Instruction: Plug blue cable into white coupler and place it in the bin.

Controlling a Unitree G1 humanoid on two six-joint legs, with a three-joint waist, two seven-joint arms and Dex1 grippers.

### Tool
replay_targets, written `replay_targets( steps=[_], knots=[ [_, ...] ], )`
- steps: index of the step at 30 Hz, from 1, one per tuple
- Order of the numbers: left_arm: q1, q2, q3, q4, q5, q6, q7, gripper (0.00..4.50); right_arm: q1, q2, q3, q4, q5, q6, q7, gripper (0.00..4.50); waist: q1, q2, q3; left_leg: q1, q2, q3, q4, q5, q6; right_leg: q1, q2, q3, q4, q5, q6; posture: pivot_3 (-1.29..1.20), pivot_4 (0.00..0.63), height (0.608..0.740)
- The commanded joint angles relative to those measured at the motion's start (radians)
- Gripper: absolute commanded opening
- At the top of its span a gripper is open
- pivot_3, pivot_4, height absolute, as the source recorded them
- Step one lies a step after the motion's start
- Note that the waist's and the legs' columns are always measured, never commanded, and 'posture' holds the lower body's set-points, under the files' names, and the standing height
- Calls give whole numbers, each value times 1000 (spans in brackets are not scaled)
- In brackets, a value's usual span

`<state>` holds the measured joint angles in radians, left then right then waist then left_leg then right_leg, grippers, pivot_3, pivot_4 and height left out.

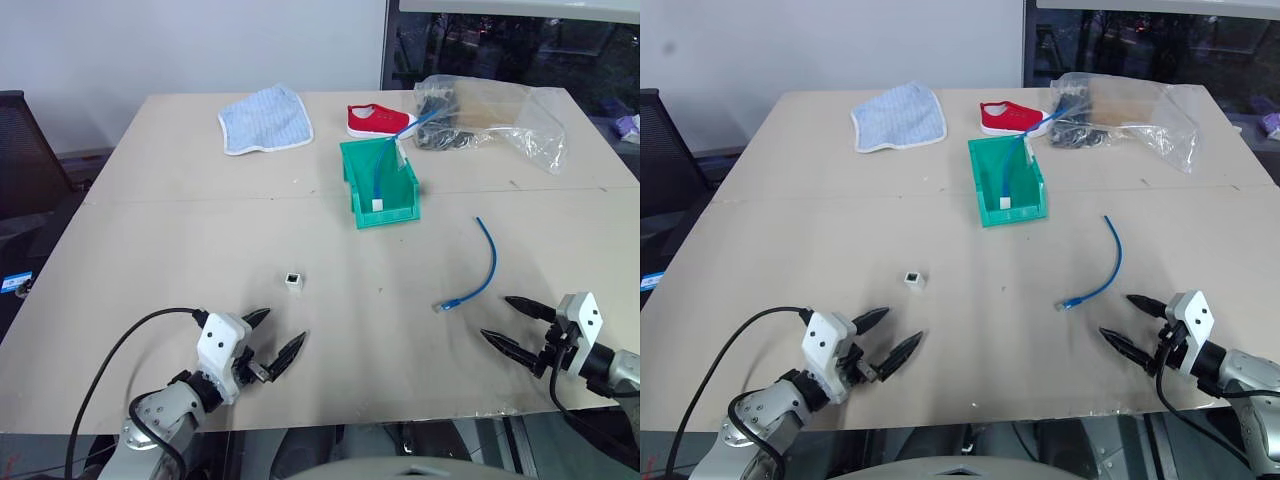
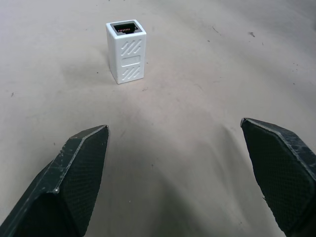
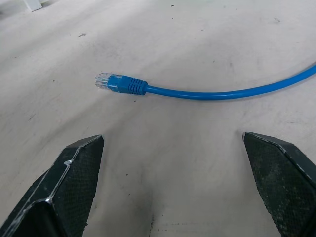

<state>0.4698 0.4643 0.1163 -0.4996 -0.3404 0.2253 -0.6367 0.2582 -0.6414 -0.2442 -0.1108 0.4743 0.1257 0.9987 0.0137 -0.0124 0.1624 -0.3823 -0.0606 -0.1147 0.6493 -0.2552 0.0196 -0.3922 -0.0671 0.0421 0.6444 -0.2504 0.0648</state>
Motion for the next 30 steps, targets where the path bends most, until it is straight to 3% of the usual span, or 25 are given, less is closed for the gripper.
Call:
replay_targets(
  steps=[1, 23, 30],
  knots=[
    [2, 4, 10, -14, -13, -17, -9, 4413, 2, -10, -26, -24, 3, -20, 5, 4430, 0, 0, 0, 0, 0, 0, 0, 0, 0, 0, 0, 0, 0, 0, 0, 0, 150, 740],
    [-7, 11, 12, -14, -16, -20, -28, 4413, -18, -17, -14, -12, -9, -39, 13, 4430, 0, 0, 0, 0, 0, 0, 0, 0, 0, 0, 0, 0, 0, 0, 0, 0, 150, 740],
    [-122, 121, 0, -59, -54, 31, -123, 4413, -106, -68, 31, -34, -25, -23, 62, 4430, 0, 1, 1, 0, 0, 0, 0, 0, 0, 0, 0, -1, 0, 0, 0, 0, 150, 740]
  ],
)
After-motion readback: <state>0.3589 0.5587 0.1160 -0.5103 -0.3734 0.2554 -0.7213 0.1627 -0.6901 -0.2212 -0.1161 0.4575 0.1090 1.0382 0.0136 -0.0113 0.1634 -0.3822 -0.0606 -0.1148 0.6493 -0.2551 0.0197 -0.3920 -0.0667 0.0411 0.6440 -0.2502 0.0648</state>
